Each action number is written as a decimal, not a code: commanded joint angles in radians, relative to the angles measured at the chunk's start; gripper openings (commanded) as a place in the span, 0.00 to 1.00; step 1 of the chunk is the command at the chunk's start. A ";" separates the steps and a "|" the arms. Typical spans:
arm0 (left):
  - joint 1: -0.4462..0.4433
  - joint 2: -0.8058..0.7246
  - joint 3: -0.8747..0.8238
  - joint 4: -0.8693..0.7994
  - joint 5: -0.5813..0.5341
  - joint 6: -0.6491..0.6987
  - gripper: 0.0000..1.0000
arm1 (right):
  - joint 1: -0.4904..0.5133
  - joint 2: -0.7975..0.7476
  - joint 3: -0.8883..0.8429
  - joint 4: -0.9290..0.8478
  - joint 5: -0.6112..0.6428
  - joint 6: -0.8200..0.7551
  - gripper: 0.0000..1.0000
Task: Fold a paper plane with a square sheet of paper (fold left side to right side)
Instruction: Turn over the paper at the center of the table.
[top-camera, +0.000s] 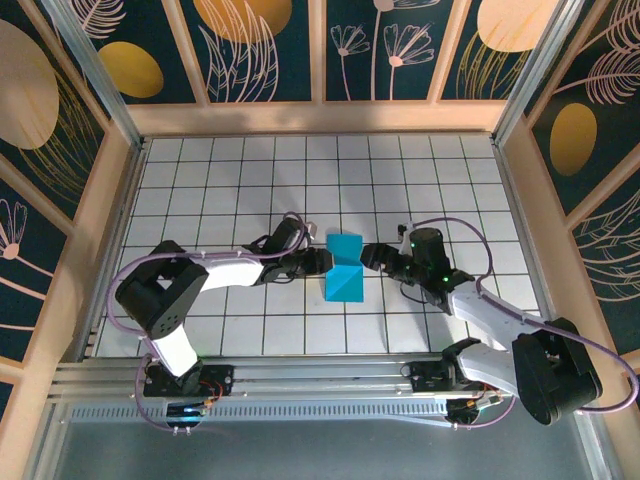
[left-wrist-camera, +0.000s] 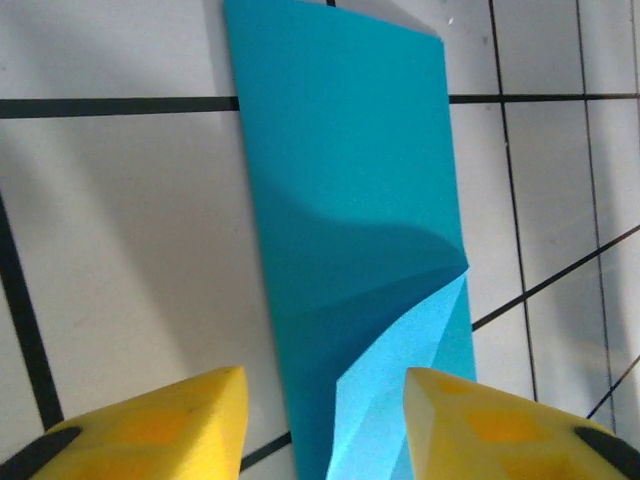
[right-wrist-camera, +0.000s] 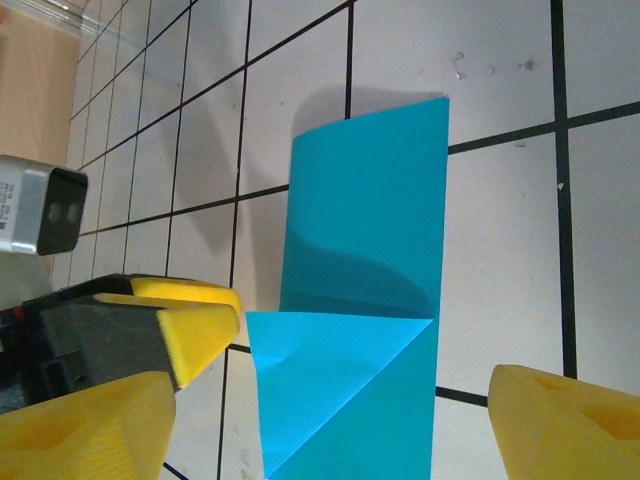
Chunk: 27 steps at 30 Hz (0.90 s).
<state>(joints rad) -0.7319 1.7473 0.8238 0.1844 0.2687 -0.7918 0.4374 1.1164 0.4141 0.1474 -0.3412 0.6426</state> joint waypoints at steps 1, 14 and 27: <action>0.005 0.040 0.029 0.055 0.051 0.012 0.38 | -0.010 -0.020 -0.007 0.024 -0.001 0.009 0.82; 0.005 -0.003 0.013 0.074 0.030 0.028 0.02 | -0.011 0.015 -0.007 0.051 -0.053 0.000 0.79; 0.005 -0.213 -0.152 0.170 -0.097 -0.087 0.00 | 0.049 0.232 -0.003 0.355 -0.195 0.109 0.68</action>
<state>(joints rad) -0.7319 1.5753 0.7097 0.2955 0.2211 -0.8310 0.4675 1.3075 0.4080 0.3801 -0.5018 0.7120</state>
